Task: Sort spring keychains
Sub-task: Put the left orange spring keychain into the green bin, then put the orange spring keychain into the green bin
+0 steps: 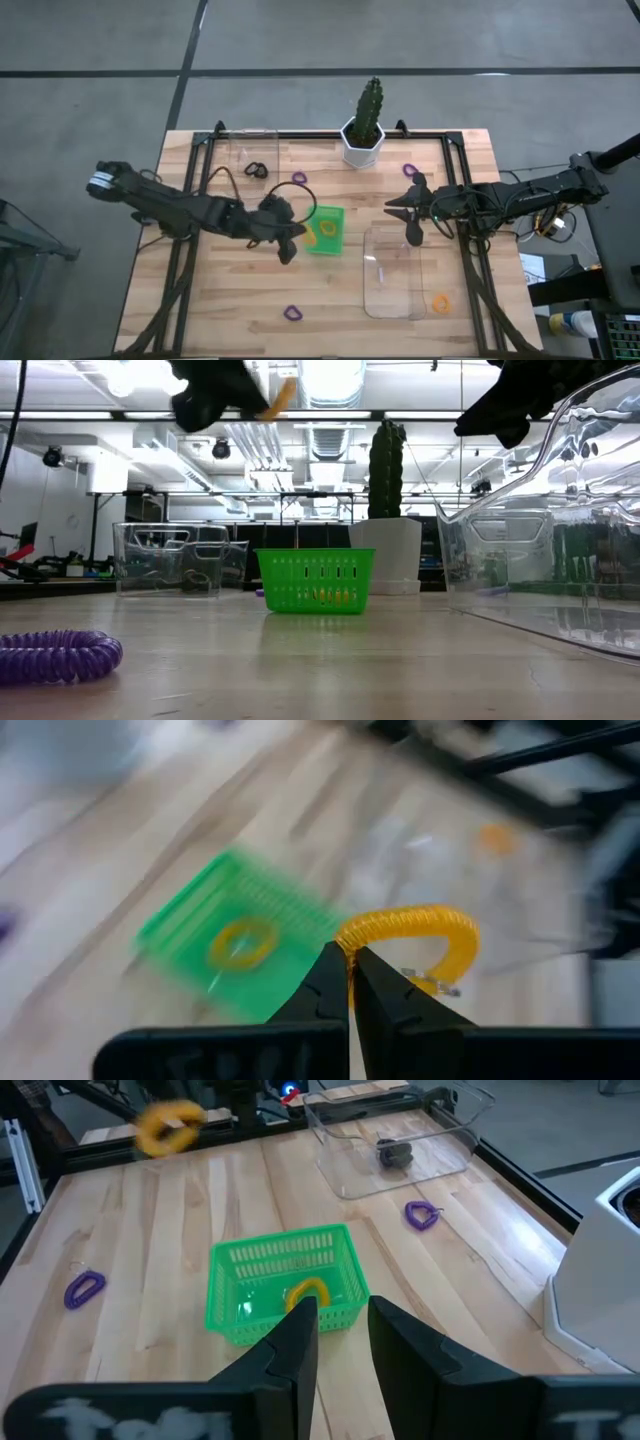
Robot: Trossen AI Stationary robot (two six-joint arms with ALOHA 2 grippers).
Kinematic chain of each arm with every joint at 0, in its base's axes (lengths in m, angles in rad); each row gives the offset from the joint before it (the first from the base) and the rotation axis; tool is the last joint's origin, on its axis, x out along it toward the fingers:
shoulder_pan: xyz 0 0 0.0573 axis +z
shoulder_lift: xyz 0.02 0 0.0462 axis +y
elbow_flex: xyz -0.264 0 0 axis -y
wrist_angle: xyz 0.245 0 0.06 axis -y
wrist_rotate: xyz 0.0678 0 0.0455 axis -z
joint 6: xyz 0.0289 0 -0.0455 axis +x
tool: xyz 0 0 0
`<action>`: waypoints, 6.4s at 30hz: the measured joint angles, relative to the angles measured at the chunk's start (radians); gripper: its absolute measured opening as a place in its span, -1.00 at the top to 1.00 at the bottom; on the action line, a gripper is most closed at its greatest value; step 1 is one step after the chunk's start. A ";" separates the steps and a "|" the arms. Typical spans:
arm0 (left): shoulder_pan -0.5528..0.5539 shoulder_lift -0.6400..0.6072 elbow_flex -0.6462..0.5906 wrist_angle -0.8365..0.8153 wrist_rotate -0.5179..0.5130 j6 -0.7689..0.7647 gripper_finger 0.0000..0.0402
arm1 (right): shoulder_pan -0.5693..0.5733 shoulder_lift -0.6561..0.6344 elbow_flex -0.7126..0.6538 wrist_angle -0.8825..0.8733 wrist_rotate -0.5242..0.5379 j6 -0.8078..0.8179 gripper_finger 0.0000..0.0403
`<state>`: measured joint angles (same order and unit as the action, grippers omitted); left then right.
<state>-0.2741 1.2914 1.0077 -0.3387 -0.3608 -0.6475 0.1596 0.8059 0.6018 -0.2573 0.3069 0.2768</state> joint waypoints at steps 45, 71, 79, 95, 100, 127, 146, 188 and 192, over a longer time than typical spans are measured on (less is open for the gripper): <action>0.162 0.481 0.438 -0.482 0.055 -0.152 1.00 | -0.001 0.000 0.000 0.001 0.008 0.009 0.57; 0.238 0.592 0.429 -0.409 0.259 -0.138 0.89 | -0.001 0.000 0.000 0.000 0.008 0.011 0.57; 0.240 0.593 0.426 -0.345 0.259 -0.132 0.89 | -0.001 0.000 0.000 0.000 0.008 0.012 0.57; 0.250 0.597 0.395 -0.298 0.240 -0.109 0.88 | -0.001 0.000 0.000 0.000 0.008 0.036 0.57; 0.251 0.597 0.378 -0.298 0.240 -0.111 0.88 | -0.001 0.000 0.000 0.000 0.008 0.034 0.57; 0.266 0.433 0.394 -0.363 0.183 0.017 0.42 | 0.002 -0.061 0.000 -0.284 -0.448 0.169 0.57; 0.265 0.148 0.245 -0.421 -0.044 -0.010 0.42 | 0.353 -0.101 0.000 -0.442 -0.719 0.737 0.67; 0.259 0.011 0.112 -0.383 -0.021 -0.115 0.42 | 0.837 0.359 -0.024 -0.432 -0.463 1.291 0.71; 0.259 0.011 0.112 -0.383 -0.021 -0.118 0.42 | 0.837 0.360 -0.024 -0.428 -0.463 1.292 0.71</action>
<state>-0.0150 1.3025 1.1194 -0.7219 -0.3817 -0.7658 0.9970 1.1656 0.5774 -0.6853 -0.1566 1.5692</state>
